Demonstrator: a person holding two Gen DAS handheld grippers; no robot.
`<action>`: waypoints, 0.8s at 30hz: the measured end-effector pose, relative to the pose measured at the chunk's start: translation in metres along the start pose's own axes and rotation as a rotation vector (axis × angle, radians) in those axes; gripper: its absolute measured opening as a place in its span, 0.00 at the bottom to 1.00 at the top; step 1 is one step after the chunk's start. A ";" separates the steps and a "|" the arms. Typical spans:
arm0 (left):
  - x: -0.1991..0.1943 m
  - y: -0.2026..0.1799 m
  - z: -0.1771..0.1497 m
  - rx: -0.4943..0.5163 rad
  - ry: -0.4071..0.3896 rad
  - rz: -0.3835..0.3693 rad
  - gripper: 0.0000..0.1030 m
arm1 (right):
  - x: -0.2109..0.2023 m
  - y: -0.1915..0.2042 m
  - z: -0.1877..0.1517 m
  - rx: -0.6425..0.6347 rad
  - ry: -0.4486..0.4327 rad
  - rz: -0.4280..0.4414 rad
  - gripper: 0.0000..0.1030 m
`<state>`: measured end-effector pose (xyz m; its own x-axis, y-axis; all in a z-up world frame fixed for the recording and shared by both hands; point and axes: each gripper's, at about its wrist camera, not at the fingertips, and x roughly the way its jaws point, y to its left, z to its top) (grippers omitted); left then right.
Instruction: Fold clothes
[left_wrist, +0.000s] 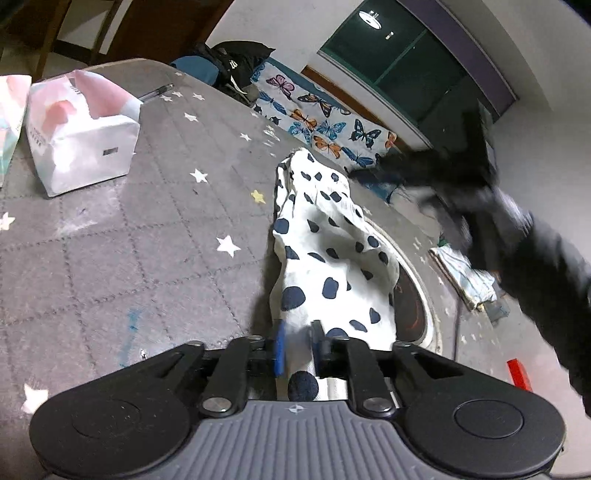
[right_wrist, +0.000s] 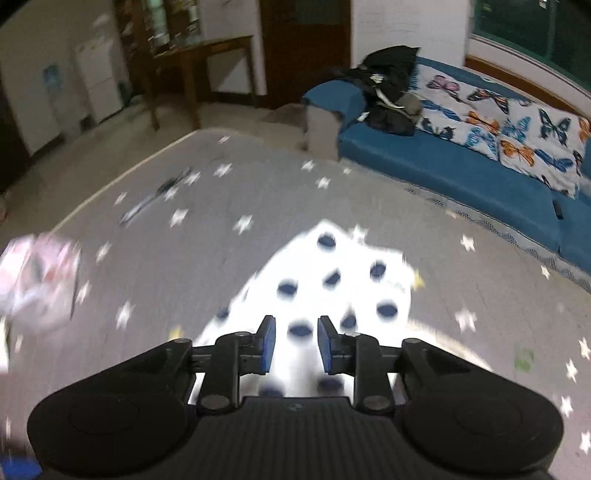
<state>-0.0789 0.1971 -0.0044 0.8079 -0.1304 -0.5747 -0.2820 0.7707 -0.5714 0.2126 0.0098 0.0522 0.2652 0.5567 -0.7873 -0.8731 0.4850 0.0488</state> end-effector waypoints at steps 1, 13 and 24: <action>-0.002 0.000 -0.001 -0.002 0.000 -0.005 0.36 | -0.008 0.005 -0.012 -0.018 0.008 0.016 0.34; -0.010 -0.012 -0.033 0.004 0.065 -0.013 0.19 | -0.098 0.081 -0.151 -0.245 0.043 0.252 0.42; -0.021 -0.017 -0.043 0.025 0.114 0.039 0.08 | -0.112 0.132 -0.208 -0.454 0.027 0.377 0.42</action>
<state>-0.1137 0.1600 -0.0078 0.7321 -0.1689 -0.6600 -0.2982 0.7916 -0.5334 -0.0179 -0.1286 0.0190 -0.1029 0.6147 -0.7820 -0.9944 -0.0841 0.0648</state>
